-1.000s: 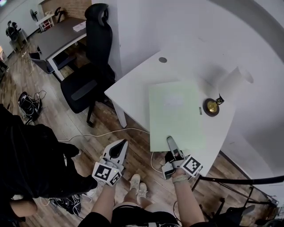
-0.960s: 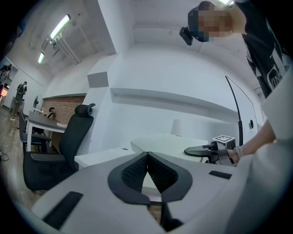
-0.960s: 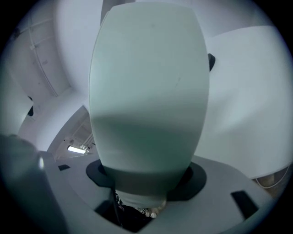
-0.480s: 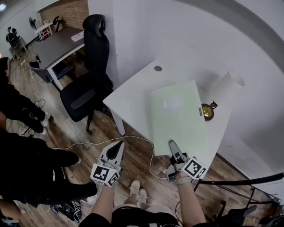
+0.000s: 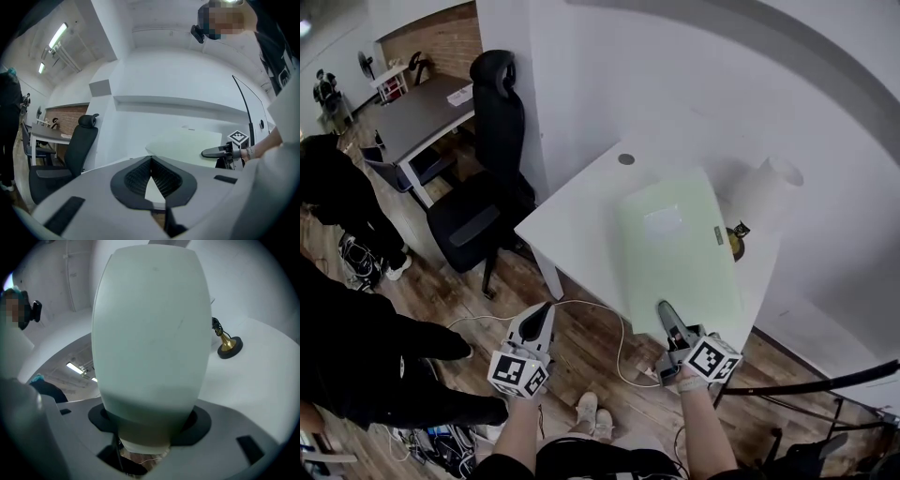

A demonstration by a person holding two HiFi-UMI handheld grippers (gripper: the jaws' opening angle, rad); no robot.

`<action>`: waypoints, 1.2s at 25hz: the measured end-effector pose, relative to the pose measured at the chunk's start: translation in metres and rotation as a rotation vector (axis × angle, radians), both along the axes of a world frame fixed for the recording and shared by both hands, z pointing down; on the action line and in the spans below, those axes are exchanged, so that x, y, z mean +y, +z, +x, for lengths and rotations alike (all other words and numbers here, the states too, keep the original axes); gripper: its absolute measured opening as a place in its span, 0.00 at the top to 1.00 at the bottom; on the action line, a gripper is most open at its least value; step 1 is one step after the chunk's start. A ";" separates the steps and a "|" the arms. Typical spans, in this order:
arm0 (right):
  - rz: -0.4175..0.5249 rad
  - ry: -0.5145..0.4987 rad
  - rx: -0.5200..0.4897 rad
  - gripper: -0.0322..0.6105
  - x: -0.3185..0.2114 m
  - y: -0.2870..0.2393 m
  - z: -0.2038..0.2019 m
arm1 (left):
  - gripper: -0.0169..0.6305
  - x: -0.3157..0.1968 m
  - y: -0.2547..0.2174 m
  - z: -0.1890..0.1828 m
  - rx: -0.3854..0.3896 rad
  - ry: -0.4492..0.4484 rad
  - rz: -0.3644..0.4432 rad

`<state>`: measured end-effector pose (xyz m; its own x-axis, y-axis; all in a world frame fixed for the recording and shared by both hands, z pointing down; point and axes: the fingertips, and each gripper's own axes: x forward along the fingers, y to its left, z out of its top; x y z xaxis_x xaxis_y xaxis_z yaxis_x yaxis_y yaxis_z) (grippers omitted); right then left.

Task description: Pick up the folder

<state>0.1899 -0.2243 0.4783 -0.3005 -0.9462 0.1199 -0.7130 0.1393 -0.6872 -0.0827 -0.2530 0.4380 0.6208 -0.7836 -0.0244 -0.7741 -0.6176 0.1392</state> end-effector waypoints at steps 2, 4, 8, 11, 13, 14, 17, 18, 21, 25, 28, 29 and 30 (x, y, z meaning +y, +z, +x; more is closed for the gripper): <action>0.014 -0.003 0.032 0.49 -0.001 -0.006 0.002 | 0.95 -0.001 -0.002 0.001 -0.001 -0.005 -0.001; 0.024 -0.005 0.069 0.49 -0.001 -0.010 0.004 | 0.95 -0.002 -0.004 0.000 -0.001 -0.009 0.001; 0.037 0.002 0.138 0.49 -0.001 -0.014 0.010 | 0.95 -0.005 -0.005 0.000 -0.010 -0.009 0.011; 0.044 0.012 0.182 0.49 0.001 -0.017 0.015 | 0.95 -0.006 -0.007 0.000 -0.011 -0.012 0.007; 0.048 0.020 0.214 0.49 0.002 -0.019 0.019 | 0.95 -0.006 -0.009 0.000 -0.013 -0.011 0.012; 0.050 0.023 0.229 0.49 0.002 -0.020 0.021 | 0.95 -0.007 -0.010 0.001 -0.013 -0.011 0.017; 0.060 0.032 0.258 0.49 0.003 -0.025 0.025 | 0.95 -0.008 -0.015 -0.001 -0.011 -0.016 0.024; 0.063 0.034 0.263 0.49 0.003 -0.026 0.025 | 0.95 -0.009 -0.017 -0.002 -0.010 -0.020 0.022; 0.068 0.042 0.269 0.49 0.002 -0.030 0.029 | 0.95 -0.010 -0.022 -0.005 -0.011 -0.025 0.027; 0.074 0.051 0.285 0.49 0.000 -0.036 0.034 | 0.95 -0.013 -0.028 -0.007 -0.011 -0.033 0.038; 0.083 0.056 0.313 0.49 0.000 -0.042 0.036 | 0.95 -0.014 -0.032 -0.010 -0.012 -0.035 0.050; 0.085 0.058 0.324 0.49 0.000 -0.044 0.037 | 0.95 -0.014 -0.033 -0.011 -0.011 -0.037 0.052; 0.088 0.059 0.334 0.49 0.000 -0.045 0.037 | 0.95 -0.014 -0.034 -0.012 -0.011 -0.040 0.054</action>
